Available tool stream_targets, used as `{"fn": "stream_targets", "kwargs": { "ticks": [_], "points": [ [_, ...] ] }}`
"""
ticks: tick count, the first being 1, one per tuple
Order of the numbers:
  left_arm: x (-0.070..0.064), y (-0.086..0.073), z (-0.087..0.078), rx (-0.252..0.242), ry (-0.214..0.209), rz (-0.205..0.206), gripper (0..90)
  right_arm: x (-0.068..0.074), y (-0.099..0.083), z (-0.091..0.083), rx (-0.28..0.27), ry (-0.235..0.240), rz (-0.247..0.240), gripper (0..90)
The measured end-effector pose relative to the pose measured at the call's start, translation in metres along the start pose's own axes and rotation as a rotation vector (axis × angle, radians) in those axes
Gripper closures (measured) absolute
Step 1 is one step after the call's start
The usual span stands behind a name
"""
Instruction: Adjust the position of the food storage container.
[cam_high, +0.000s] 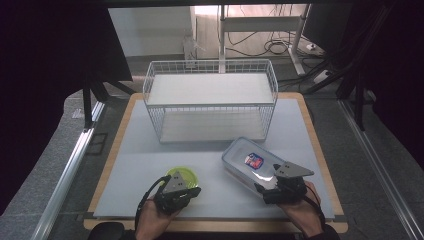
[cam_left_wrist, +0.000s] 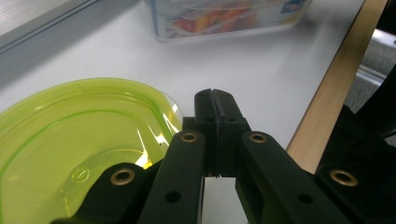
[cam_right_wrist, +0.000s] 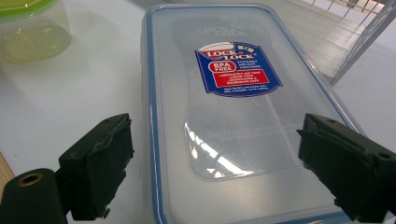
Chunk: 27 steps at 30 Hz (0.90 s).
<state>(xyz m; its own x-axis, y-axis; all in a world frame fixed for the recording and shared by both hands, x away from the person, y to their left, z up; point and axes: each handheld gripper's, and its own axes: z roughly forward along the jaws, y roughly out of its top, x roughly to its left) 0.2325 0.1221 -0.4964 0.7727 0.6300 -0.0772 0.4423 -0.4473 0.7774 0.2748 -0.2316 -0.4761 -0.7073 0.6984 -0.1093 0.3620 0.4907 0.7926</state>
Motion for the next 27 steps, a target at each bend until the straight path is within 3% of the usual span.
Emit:
{"fn": "stream_targets", "kwargs": {
  "ticks": [7,18,27],
  "points": [
    [0.016,-0.002,-0.005,0.004,0.054,-0.028,90.0,0.000,0.000,0.001,0.004,-0.001,0.001,10.2],
    [0.054,-0.010,-0.017,0.001,0.149,-0.087,90.0,0.000,-0.001,0.001,0.008,-0.004,-0.001,10.5],
    [0.072,-0.014,-0.022,-0.009,0.184,-0.125,90.0,0.001,-0.001,0.002,0.013,-0.001,0.004,11.7]
  ]
}}
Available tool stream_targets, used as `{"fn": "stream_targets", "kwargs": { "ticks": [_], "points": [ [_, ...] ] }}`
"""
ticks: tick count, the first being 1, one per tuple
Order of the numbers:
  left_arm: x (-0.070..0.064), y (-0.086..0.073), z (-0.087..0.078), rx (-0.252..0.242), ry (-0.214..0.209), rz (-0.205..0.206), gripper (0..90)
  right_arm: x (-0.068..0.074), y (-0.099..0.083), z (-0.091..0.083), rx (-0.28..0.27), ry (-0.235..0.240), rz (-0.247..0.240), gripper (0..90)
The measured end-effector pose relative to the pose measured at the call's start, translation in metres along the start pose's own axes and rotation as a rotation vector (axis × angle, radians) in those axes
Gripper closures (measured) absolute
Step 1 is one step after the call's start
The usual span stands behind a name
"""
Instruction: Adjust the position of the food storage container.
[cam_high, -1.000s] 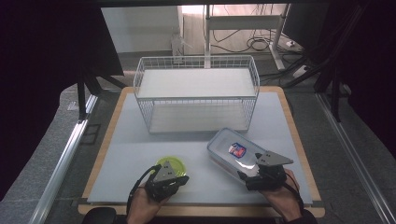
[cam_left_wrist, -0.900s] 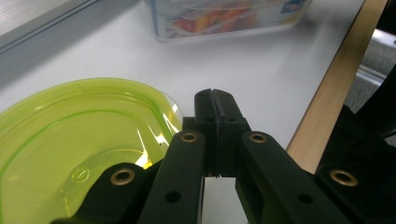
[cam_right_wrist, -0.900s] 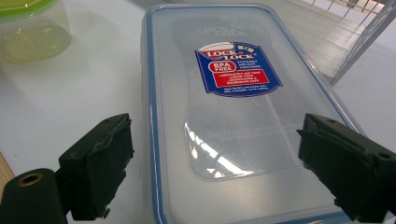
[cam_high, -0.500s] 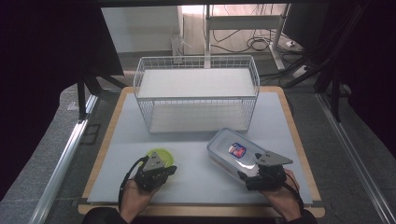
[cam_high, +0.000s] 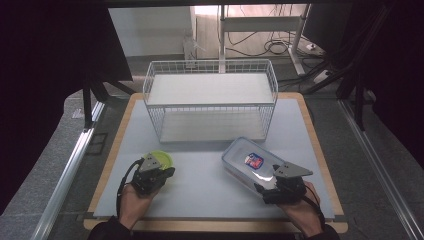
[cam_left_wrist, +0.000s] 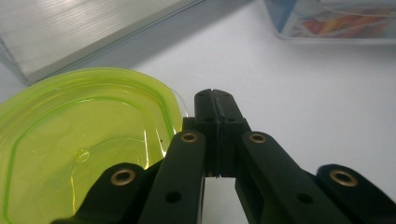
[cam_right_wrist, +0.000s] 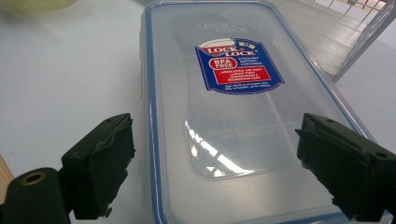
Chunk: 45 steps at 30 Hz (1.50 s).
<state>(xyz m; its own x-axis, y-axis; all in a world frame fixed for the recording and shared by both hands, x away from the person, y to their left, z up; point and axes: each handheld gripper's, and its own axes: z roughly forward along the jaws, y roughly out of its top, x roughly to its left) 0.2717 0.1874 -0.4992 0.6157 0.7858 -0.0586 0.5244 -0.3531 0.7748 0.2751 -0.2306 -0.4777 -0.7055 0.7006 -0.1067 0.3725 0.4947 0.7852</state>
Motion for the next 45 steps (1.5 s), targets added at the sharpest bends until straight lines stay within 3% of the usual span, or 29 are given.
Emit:
{"fn": "stream_targets", "kwargs": {
  "ticks": [4,20,24,30,34,39,45],
  "points": [
    [0.012,-0.001,0.004,0.034,0.051,0.000,90.0,0.000,0.000,-0.001,-0.001,0.000,0.005,12.2],
    [0.052,0.000,0.005,0.022,0.099,-0.064,90.0,-0.001,0.000,0.000,-0.004,-0.006,0.004,12.2],
    [0.055,0.000,0.008,0.033,0.106,-0.066,90.0,-0.001,0.000,0.000,-0.004,-0.008,0.008,12.2],
    [0.043,0.005,0.007,0.004,0.074,-0.035,89.9,-0.003,-0.001,0.000,-0.006,-0.007,0.018,12.4],
    [0.028,0.013,0.016,-0.015,0.023,0.009,88.7,-0.007,0.000,-0.005,-0.014,0.010,0.068,24.8],
    [0.019,0.023,0.024,-0.039,-0.013,0.035,87.8,-0.015,0.001,-0.015,-0.007,-0.021,0.095,44.8],
    [0.007,0.040,0.045,-0.053,-0.082,0.066,88.0,-0.029,-0.002,-0.029,0.003,-0.072,0.131,76.7]
  ]
}}
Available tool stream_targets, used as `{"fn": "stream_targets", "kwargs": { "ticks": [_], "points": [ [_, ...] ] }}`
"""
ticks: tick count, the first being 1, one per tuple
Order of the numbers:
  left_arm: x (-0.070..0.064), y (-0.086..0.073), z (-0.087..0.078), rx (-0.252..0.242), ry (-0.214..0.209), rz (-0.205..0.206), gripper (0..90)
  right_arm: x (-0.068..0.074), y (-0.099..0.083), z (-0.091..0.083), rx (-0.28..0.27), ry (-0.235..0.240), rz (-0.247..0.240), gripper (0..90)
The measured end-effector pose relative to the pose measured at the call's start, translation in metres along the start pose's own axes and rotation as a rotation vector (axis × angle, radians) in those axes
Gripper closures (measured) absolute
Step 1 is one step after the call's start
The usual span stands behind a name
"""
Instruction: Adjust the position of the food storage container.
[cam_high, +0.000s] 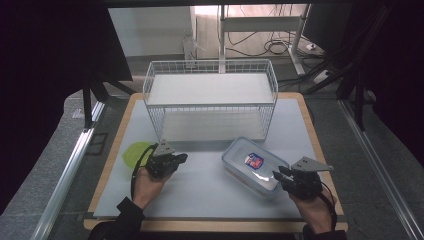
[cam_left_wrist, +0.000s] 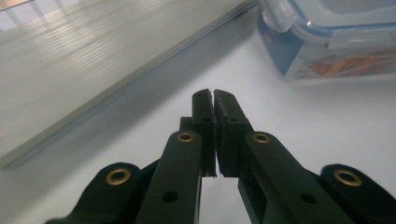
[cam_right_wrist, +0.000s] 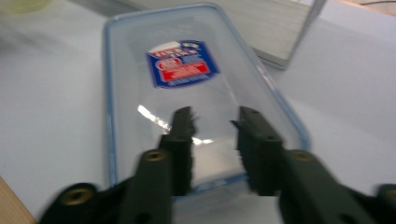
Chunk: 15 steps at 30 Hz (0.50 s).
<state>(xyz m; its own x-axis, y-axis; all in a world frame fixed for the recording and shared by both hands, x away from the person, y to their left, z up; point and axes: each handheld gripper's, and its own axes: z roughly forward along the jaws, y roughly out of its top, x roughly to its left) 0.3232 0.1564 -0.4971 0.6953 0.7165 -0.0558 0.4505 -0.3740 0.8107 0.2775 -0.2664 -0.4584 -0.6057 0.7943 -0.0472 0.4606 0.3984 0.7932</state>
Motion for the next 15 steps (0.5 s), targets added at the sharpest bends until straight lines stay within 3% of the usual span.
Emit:
{"fn": "stream_targets", "kwargs": {
  "ticks": [3,7,15],
  "points": [
    [-0.002,0.004,0.007,-0.003,-0.017,0.005,87.9,-0.011,-0.003,-0.006,0.017,-0.051,0.031,89.4],
    [-0.003,0.009,0.014,-0.008,-0.043,0.001,87.8,-0.023,-0.009,-0.006,0.060,-0.114,0.082,89.6],
    [-0.007,0.018,0.026,-0.001,-0.066,0.025,87.4,-0.030,-0.017,0.005,0.132,-0.120,0.150,89.6]
  ]
}}
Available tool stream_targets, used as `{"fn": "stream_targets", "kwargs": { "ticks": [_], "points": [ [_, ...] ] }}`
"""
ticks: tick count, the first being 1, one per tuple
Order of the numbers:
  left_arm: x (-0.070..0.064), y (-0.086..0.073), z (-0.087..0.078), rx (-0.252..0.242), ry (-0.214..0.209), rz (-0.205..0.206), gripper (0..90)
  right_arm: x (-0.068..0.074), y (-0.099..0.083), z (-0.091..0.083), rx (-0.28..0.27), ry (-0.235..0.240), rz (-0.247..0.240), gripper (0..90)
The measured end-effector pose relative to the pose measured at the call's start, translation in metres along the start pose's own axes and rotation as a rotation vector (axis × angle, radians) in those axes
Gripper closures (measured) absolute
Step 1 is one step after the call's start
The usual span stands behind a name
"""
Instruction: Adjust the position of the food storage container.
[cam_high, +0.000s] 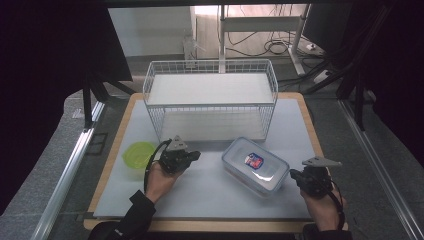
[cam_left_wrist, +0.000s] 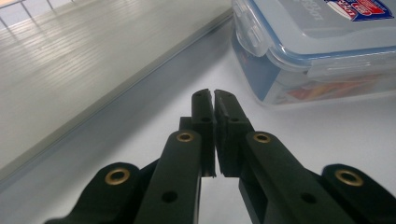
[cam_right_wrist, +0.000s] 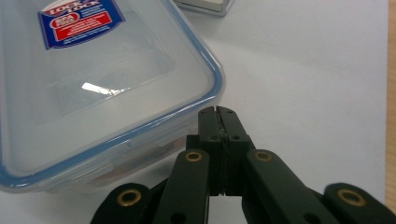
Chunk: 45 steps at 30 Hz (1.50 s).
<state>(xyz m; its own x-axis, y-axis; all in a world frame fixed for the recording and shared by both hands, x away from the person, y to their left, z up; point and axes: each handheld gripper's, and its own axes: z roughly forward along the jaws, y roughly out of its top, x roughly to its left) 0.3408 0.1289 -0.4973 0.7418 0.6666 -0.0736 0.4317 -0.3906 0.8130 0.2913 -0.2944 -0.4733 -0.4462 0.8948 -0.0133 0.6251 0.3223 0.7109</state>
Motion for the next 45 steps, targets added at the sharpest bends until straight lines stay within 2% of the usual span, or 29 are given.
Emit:
{"fn": "stream_targets", "kwargs": {
  "ticks": [1,3,6,9,11,12,13,14,18,24,25,28,34,39,41,42,43,44,45],
  "points": [
    [0.000,0.000,0.000,0.000,0.000,0.000,87.4,0.000,0.000,0.000,0.000,0.000,0.000,89.6],
    [0.000,0.004,0.003,0.000,0.001,0.005,87.4,-0.002,-0.001,0.005,0.038,0.003,0.023,89.6],
    [0.001,0.009,0.009,-0.004,-0.006,0.009,87.4,-0.002,-0.001,0.006,0.040,0.001,0.024,89.6],
    [0.001,0.013,0.015,-0.008,-0.017,0.010,87.6,-0.004,0.000,0.010,0.039,0.017,0.054,89.6],
    [0.000,0.018,0.026,-0.004,-0.029,0.020,87.9,-0.004,0.001,0.012,0.041,0.020,0.060,89.6],
    [0.000,0.018,0.026,-0.004,-0.029,0.020,88.0,-0.004,0.001,0.012,0.041,0.020,0.060,89.6],
    [-0.002,0.021,0.034,-0.001,-0.032,0.017,88.1,-0.003,0.002,0.015,0.042,0.024,0.059,89.6],
    [-0.002,0.021,0.034,-0.001,-0.032,0.017,88.2,-0.002,0.003,0.017,0.042,0.028,0.061,89.6],
    [-0.001,0.027,0.054,0.024,-0.033,0.019,88.6,0.002,0.007,0.024,0.043,0.037,0.051,89.6],
    [0.002,0.026,0.066,0.039,-0.050,0.005,89.7,0.005,0.012,0.032,0.039,0.053,0.041,89.6],
    [0.001,0.026,0.067,0.037,-0.044,0.004,89.7,0.005,0.012,0.032,0.039,0.053,0.041,89.6],
    [0.003,0.022,0.064,0.038,-0.065,-0.028,89.9,0.005,0.013,0.033,0.034,0.058,0.048,89.6],
    [0.001,0.017,0.057,0.039,-0.073,-0.042,90.0,0.004,0.016,0.038,0.030,0.070,0.063,89.7],
    [-0.002,0.001,0.039,0.034,-0.082,-0.086,90.0,0.006,0.021,0.047,0.033,0.094,0.059,89.8],
    [-0.004,-0.006,0.034,0.057,-0.085,-0.097,89.9,0.009,0.023,0.050,0.034,0.109,0.050,89.7],
    [-0.006,-0.010,0.034,0.066,-0.059,-0.084,89.9,0.011,0.024,0.053,0.034,0.123,0.044,89.7],
    [-0.006,-0.010,0.034,0.066,-0.059,-0.084,89.9,0.014,0.026,0.055,0.039,0.132,0.040,89.7],
    [-0.009,-0.016,0.027,0.052,-0.057,-0.106,89.9,0.017,0.028,0.057,0.041,0.112,0.020,89.7],
    [-0.010,-0.017,0.024,0.064,-0.051,-0.106,89.9,0.019,0.030,0.058,0.043,0.106,0.007,89.7]
  ]
}}
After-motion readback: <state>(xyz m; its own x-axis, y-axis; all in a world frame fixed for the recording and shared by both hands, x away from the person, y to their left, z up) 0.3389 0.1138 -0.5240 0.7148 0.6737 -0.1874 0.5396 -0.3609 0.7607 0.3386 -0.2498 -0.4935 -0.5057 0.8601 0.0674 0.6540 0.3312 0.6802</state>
